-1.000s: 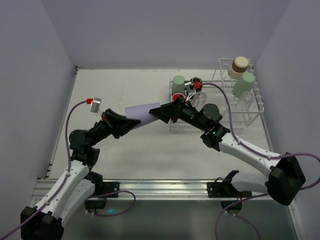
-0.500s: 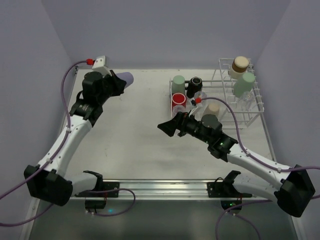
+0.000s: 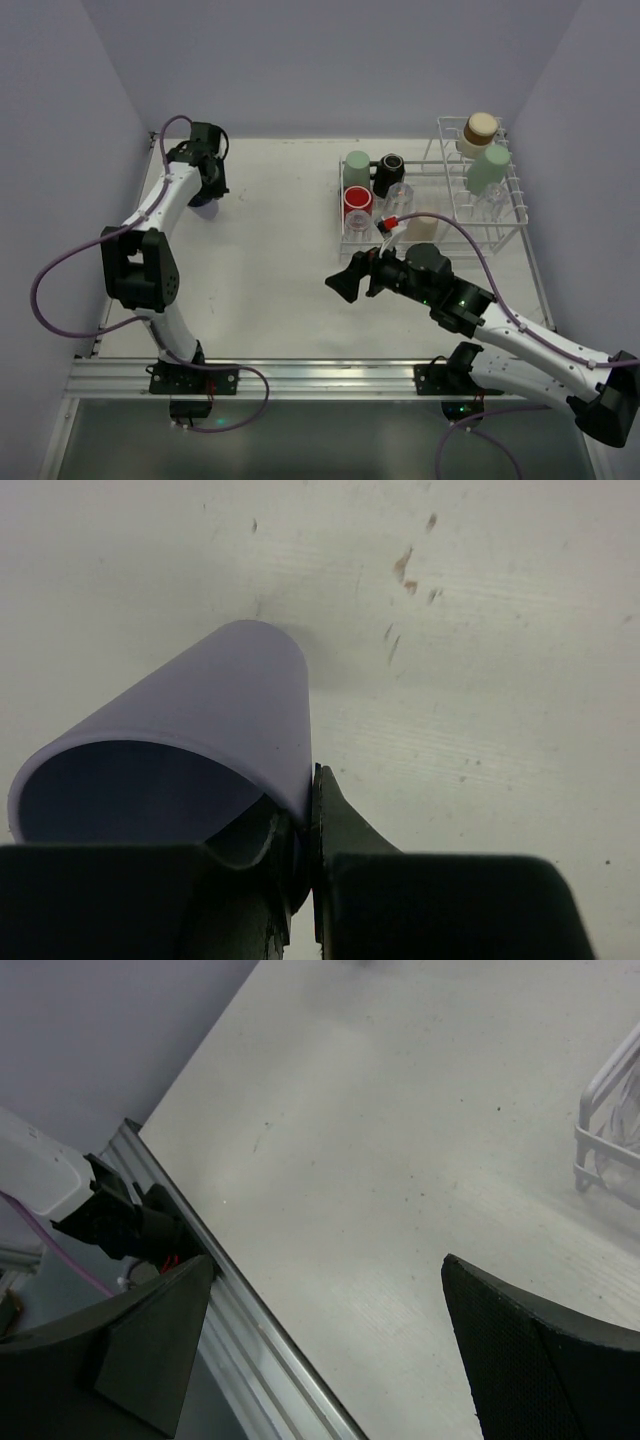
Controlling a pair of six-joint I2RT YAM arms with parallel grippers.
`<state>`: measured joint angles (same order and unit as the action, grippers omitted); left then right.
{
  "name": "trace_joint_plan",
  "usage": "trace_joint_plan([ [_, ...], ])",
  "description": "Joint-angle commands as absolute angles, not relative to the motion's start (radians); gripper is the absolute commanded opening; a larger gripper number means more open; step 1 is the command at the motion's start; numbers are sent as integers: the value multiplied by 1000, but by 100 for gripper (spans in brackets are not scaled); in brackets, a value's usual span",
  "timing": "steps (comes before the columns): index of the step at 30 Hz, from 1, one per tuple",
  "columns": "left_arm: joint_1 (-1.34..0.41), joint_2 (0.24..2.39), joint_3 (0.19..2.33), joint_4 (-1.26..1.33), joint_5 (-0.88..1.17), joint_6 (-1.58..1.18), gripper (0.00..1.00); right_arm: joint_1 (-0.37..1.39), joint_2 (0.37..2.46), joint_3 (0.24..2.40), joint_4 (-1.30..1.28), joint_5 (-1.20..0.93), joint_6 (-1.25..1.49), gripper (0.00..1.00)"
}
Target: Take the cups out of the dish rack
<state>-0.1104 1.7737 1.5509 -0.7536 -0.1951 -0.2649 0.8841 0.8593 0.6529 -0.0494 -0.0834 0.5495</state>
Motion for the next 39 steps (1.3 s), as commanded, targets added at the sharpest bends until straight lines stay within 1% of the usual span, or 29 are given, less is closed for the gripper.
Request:
trace_joint_plan([
  [1,-97,1815,1637,-894,-244,-198,0,893,841,692,-141,-46,489,99],
  [8,-72,1910,1698,-937,-285,-183,0,894,833,681,-141,-45,486,99],
  [9,-69,1922,1707,-934,-290,-183,2,894,833,680,-143,-41,486,99],
  [10,-69,1927,1709,-933,-291,-181,8,894,834,680,-144,-38,486,99],
  [11,-69,1934,1713,-939,-305,-183,18,894,833,680,-143,-37,488,99],
  [14,-67,1956,1721,-940,-314,-186,33,894,821,672,-120,-29,497,99],
  [19,-67,1939,1710,-922,-307,-195,44,894,827,696,-129,-6,491,99],
  [22,-67,1878,1703,-873,-299,-202,57,894,842,736,-147,31,480,99],
  [23,-69,1834,1704,-861,-285,-206,67,894,853,748,-155,43,471,99],
  [24,-68,1810,1706,-847,-272,-215,73,894,859,759,-161,57,468,99],
  [25,-67,1781,1700,-803,-256,-219,86,894,868,788,-172,67,460,98],
  [27,-71,1682,1686,-746,-197,-235,100,894,903,822,-186,103,437,93],
  [29,-74,1573,1643,-660,-125,-248,100,890,936,879,-212,176,411,92],
  [31,-83,1498,1597,-582,-63,-270,100,874,997,938,-239,253,399,88],
  [32,-89,1415,1515,-546,4,-281,100,849,1017,960,-248,273,391,87],
  [34,-124,1327,1413,-450,69,-310,100,813,1083,1021,-264,296,376,85],
  [35,-142,1236,1355,-413,116,-313,100,775,1107,1043,-267,311,367,84],
  [36,-178,1197,1239,-385,141,-321,100,753,1132,1064,-267,313,364,82],
  [38,-212,1068,1111,-283,224,-322,100,689,1218,1133,-267,301,359,79],
  [39,-236,1030,983,-249,260,-321,100,672,1250,1156,-267,304,356,78],
])
